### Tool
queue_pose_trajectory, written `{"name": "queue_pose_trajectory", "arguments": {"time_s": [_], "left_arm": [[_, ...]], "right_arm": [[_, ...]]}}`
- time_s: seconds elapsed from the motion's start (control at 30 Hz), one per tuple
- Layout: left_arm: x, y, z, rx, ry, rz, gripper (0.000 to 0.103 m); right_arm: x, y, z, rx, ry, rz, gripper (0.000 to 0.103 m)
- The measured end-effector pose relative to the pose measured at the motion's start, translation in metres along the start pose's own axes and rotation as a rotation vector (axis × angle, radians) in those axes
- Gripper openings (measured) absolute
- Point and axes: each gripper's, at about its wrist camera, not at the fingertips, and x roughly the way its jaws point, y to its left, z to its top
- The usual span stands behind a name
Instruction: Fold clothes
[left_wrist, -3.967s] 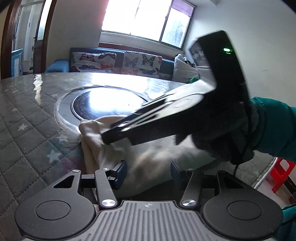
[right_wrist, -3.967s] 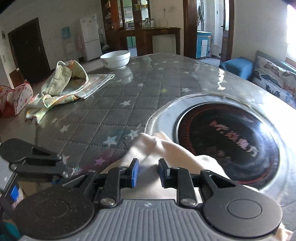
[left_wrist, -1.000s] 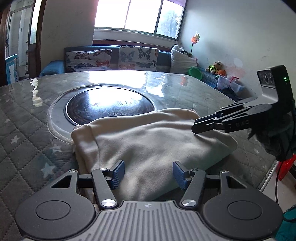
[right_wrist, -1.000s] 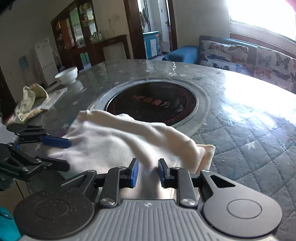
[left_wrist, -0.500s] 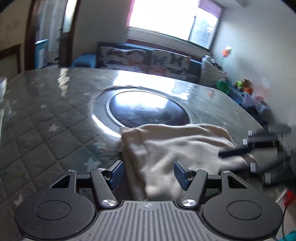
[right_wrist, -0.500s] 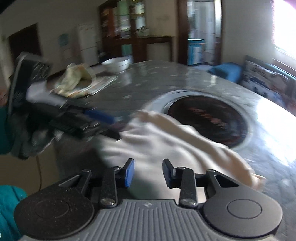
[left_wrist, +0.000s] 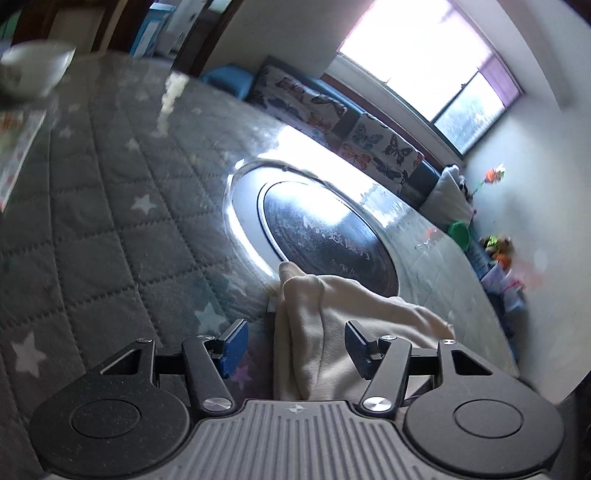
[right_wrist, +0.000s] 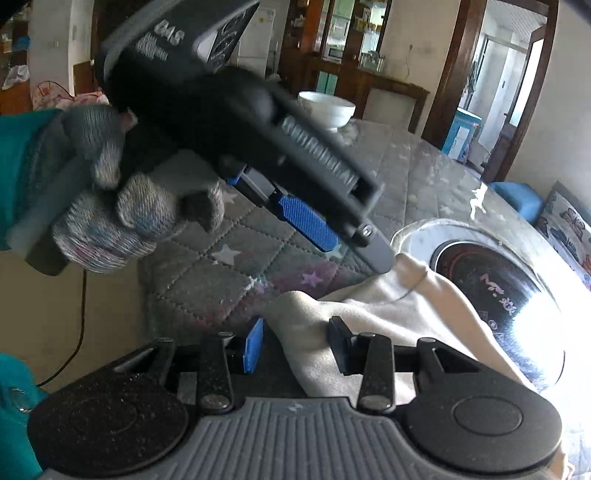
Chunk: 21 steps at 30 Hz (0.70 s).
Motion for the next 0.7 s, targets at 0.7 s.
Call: {"name": "queue_pose_trajectory", "arguments": {"time_s": [0.7], "left_arm": [[0.048,0.018,-0.001,-0.39,0.148,-0.212,0.05]], "right_arm": [[-0.047,-0.05,-0.009,0.334,-0.172,0.088,0.012]]}}
